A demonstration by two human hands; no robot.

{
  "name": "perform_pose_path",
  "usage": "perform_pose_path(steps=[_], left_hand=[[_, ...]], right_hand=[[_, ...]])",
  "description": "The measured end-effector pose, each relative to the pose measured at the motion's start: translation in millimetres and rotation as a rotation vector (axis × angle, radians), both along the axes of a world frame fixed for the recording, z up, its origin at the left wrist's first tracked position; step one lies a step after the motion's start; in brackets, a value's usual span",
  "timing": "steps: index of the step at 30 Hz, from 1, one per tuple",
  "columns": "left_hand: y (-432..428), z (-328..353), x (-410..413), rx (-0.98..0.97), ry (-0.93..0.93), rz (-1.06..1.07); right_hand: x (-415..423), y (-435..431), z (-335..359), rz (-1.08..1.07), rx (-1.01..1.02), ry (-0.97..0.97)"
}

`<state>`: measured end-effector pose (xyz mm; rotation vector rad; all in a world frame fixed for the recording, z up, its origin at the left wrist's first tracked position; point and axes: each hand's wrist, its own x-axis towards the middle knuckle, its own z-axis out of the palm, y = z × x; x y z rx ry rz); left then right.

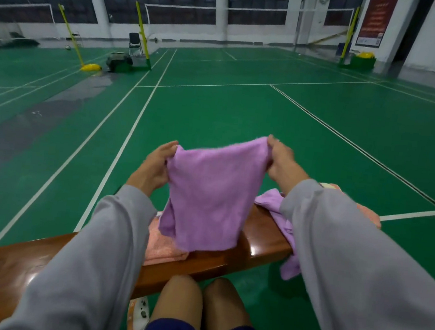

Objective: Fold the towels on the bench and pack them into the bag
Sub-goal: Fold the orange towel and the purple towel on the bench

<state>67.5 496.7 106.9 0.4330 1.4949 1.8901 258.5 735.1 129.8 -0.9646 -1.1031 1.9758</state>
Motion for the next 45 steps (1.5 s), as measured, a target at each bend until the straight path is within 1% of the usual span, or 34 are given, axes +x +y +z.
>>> perform_pose_path(steps=[1, 2, 3, 4, 6, 7, 10, 13, 15, 16, 18, 19, 21, 23, 24, 25, 27, 29, 31, 32, 35, 36, 39, 40, 42, 44, 45], left_hand=[[-7, 5, -3, -0.083, 0.092, -0.072], [-14, 8, -5, -0.197, 0.18, -0.11], [-20, 10, -10, -0.265, 0.226, -0.075], [-23, 13, -16, -0.262, 0.228, 0.004], [-25, 23, -24, -0.165, 0.231, 0.154], [-26, 28, -26, -0.137, 0.241, 0.194], [-23, 37, -20, -0.155, 0.284, 0.176], [-14, 41, -10, -0.177, 0.311, 0.157], [-7, 46, -5, -0.161, 0.292, 0.192], [-4, 48, -5, -0.138, 0.243, 0.23], [1, 49, -11, -0.13, 0.058, 0.27], [2, 45, -16, -0.203, -0.042, 0.229], [-4, 31, -17, -0.436, -0.163, 0.049], [-14, 6, -9, -0.631, -0.145, -0.125], [-18, -10, -5, -0.676, -0.109, -0.198], [-21, -23, 4, -0.672, -0.103, -0.283], [-22, -49, 23, -0.635, -0.127, -0.428], [-17, -61, 49, -0.59, -0.161, -0.489], [-4, -67, 66, -0.489, -0.226, -0.408], [3, -65, 70, -0.4, -0.258, -0.336], [21, -42, 67, -0.041, -0.317, -0.134], [22, -30, 58, 0.08, -0.309, -0.074], [11, 2, 19, 0.297, -0.258, 0.115], [6, 8, 12, 0.328, -0.291, 0.153], [1, 15, -1, 0.341, -0.334, 0.146], [8, 26, -8, 0.298, -0.284, 0.117], [13, 33, -13, 0.271, -0.233, 0.099]], right_hand=[[3, 4, 8, -0.024, 0.021, 0.041], [8, 8, 10, -0.021, 0.027, 0.026], [13, 11, 10, -0.008, 0.028, -0.006], [18, 14, 8, -0.002, 0.038, -0.041], [22, 24, 3, -0.055, 0.101, -0.053], [22, 26, 0, -0.09, 0.128, -0.051], [24, 24, -4, -0.11, 0.143, -0.082], [24, 22, 5, -0.093, 0.113, -0.118], [24, 22, 19, -0.062, 0.115, -0.141], [25, 21, 29, -0.048, 0.133, -0.149], [25, 21, 48, -0.02, 0.16, -0.136], [23, 21, 57, -0.014, 0.17, -0.12], [19, 18, 72, -0.037, 0.217, -0.123], [11, 17, 79, -0.053, 0.249, -0.131], [7, 15, 82, -0.045, 0.25, -0.129], [3, 14, 83, -0.041, 0.251, -0.125], [-5, 8, 86, -0.03, 0.259, -0.091], [-10, 0, 89, 0.007, 0.232, -0.046], [-12, -4, 90, 0.074, 0.192, 0.006], [-11, -5, 90, 0.113, 0.17, 0.025], [-5, 1, 90, 0.174, 0.139, 0.051], [-2, 4, 92, 0.175, 0.135, 0.063], [6, 24, 95, 0.134, 0.156, 0.085], [8, 29, 93, 0.132, 0.16, 0.071], [12, 34, 87, 0.161, 0.193, -0.025], [14, 35, 82, 0.174, 0.238, -0.14], [14, 35, 81, 0.165, 0.234, -0.154]])
